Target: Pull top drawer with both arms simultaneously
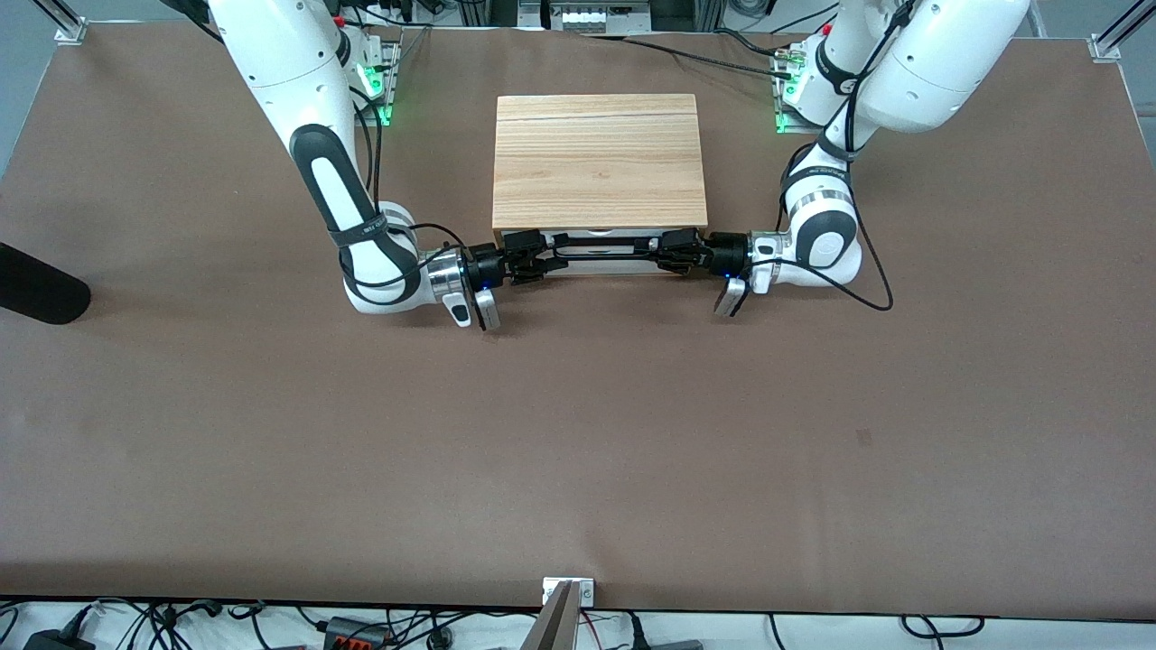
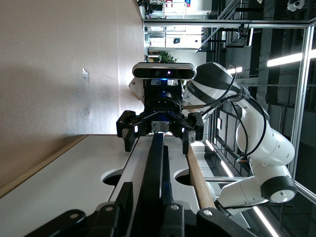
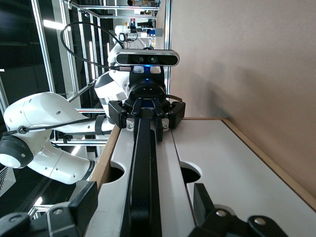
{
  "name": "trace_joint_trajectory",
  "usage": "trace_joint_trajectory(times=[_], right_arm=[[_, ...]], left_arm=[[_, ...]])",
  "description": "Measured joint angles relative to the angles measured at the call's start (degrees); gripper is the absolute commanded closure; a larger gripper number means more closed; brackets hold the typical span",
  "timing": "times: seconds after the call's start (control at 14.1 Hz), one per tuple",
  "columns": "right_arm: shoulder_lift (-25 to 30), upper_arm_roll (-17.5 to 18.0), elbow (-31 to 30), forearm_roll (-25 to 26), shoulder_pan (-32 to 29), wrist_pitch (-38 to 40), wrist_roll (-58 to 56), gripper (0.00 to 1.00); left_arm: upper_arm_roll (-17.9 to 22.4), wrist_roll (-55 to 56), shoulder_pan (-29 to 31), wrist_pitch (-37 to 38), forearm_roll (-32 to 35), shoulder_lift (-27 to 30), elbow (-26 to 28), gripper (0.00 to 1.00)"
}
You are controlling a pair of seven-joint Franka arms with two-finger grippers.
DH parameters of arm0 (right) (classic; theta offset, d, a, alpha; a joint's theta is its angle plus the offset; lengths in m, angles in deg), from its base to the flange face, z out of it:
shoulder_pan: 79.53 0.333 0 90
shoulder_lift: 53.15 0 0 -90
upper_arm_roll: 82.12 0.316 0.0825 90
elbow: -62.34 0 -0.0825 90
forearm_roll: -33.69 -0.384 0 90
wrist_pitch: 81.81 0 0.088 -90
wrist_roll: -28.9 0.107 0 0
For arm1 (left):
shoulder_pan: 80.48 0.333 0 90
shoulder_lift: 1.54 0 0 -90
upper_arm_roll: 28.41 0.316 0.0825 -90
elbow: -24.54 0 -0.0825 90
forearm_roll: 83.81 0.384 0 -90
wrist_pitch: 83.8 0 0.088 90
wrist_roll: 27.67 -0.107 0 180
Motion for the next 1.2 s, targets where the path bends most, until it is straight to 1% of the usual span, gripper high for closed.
trace_joint_trajectory(times=[0.07, 0.14, 0.21, 0.28, 0.42, 0.71, 1.2], right_arm=[[0.01, 0.00, 0.00, -0.02, 0.00, 0.01, 0.00, 0.66], [0.01, -0.02, 0.00, -0.03, 0.00, 0.00, 0.00, 0.77], [0.01, -0.07, 0.00, -0.03, -0.01, -0.01, 0.00, 0.84], [0.01, -0.13, 0.00, -0.05, -0.02, -0.03, -0.01, 0.92], [0.06, -0.31, 0.01, -0.18, -0.07, 0.14, -0.09, 1.00], [0.12, -0.29, 0.02, -0.30, -0.07, 0.22, -0.70, 1.00], [-0.38, -0.38, 0.98, -0.37, -0.14, 0.11, -0.74, 1.00]], left_arm=[[0.00, 0.01, 0.10, 0.31, 0.00, 0.00, 0.00, 0.79], [0.00, 0.01, 0.17, 0.52, 0.00, 0.00, 0.00, 0.82], [0.00, 0.01, 0.22, 0.55, 0.00, 0.00, 0.00, 0.85], [0.00, 0.01, 0.27, 0.75, 0.00, 0.01, 0.00, 0.89], [0.00, 0.00, 0.31, 0.75, 0.00, -0.01, 0.00, 0.95], [-0.01, 0.00, 0.39, 0.79, -0.01, -0.03, -0.04, 0.97], [0.01, 0.00, 0.52, 0.52, -0.01, -0.06, -0.51, 0.98]])
